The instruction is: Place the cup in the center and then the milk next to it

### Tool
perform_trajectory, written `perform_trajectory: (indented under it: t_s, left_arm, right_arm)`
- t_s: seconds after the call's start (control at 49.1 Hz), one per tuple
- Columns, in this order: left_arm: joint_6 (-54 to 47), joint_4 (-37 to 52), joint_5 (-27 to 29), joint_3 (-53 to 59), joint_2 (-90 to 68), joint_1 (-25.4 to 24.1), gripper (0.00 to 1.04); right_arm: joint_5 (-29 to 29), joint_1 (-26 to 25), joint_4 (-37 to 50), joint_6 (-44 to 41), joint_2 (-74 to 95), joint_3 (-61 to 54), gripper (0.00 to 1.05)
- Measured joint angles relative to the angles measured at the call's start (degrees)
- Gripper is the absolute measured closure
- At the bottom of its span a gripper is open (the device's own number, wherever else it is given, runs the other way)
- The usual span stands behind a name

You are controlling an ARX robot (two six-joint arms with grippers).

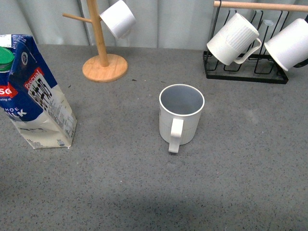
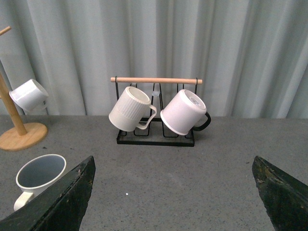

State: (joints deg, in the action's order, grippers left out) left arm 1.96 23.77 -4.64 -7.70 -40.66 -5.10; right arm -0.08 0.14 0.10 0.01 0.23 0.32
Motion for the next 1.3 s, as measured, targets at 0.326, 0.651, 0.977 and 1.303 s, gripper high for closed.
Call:
perform_trajectory:
  t_s: [0.326, 0.651, 0.977, 1.303]
  left_arm:
    - [-1.6, 21.2, -3.0, -1.2, -29.6, 2.4, 0.07]
    - [-2.6, 28.9, -2.8, -3.0, -45.5, 1.1, 0.07]
    - [-3.9, 29.6, -4.3, -5.4, -50.8, 0.7, 0.07]
    - [-3.2, 28.4, -3.4, -9.8, -55.3, 2.5, 0.07]
  right_arm:
    - [0.0, 0.0, 0.0, 0.0, 0.0, 0.0, 0.09]
    - [0.0, 0.0, 0.0, 0.0, 0.0, 0.0, 0.09]
    - [0.0, 0.0, 0.0, 0.0, 0.0, 0.0, 0.09]
    - [0.0, 0.0, 0.0, 0.0, 0.0, 0.0, 0.09]
